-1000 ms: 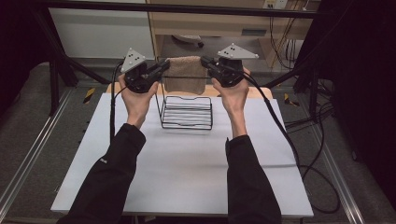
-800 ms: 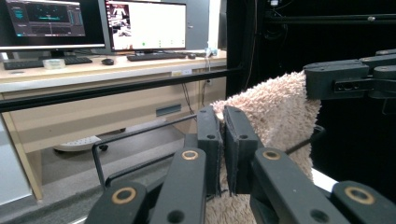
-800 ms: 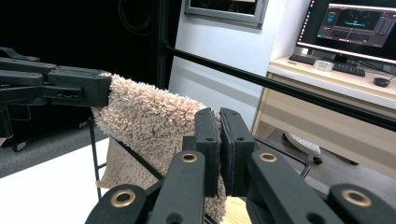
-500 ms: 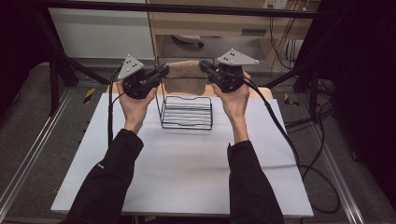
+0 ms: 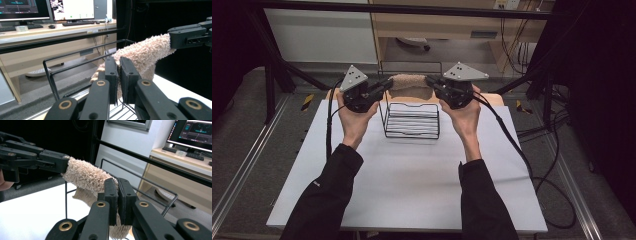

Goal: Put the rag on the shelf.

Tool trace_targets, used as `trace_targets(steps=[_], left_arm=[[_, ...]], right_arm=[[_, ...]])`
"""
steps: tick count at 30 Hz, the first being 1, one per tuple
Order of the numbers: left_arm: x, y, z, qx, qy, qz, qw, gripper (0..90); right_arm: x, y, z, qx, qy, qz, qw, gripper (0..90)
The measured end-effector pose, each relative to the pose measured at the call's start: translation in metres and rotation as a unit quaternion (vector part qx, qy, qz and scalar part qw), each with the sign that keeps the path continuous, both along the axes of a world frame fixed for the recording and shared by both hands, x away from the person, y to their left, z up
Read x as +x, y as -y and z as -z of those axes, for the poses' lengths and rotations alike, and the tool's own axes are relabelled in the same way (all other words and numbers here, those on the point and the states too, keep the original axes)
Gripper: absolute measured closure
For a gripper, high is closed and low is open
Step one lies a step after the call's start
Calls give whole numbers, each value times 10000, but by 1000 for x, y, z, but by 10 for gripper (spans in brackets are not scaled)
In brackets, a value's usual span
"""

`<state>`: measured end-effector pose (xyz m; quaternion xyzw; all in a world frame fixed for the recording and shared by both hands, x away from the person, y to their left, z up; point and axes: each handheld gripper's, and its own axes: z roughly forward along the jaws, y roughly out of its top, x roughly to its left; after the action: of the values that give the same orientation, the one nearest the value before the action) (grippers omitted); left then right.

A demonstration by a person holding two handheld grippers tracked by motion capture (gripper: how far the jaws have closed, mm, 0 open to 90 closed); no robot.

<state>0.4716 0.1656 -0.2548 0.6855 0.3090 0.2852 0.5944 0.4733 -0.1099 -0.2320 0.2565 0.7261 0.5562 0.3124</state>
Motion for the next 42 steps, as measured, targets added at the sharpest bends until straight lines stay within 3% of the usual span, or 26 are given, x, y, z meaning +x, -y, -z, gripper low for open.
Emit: trace_targets(steps=[13, 19, 24, 29, 33, 37, 42], left_arm=[[-5, -4, 0, 158, -322, 57, 9993, 805], [-7, -16, -16, 2, -385, 47, 9992, 736], [-1, -14, -31, -65, -480, 44, 9988, 768], [11, 2, -37, 152, -634, 67, 9978, 832], [19, 12, -34, 338, -855, 145, 9957, 874], [17, 15, -25, 496, -960, 258, 9938, 895], [15, 14, -17, 519, -1076, 391, 9921, 896]], right_arm=[[-4, 0, 8, -75, -167, 0, 9998, 867], [-6, -1, 10, -160, -184, -22, 9997, 867], [-7, -2, 11, -238, -184, -28, 9995, 866], [-9, -2, 12, -290, -181, -32, 9994, 865], [-8, 0, 14, -258, -234, -75, 9994, 863], [-8, 3, 18, -229, -278, -131, 9993, 859], [-8, 4, 21, -246, -343, -142, 9990, 848]])
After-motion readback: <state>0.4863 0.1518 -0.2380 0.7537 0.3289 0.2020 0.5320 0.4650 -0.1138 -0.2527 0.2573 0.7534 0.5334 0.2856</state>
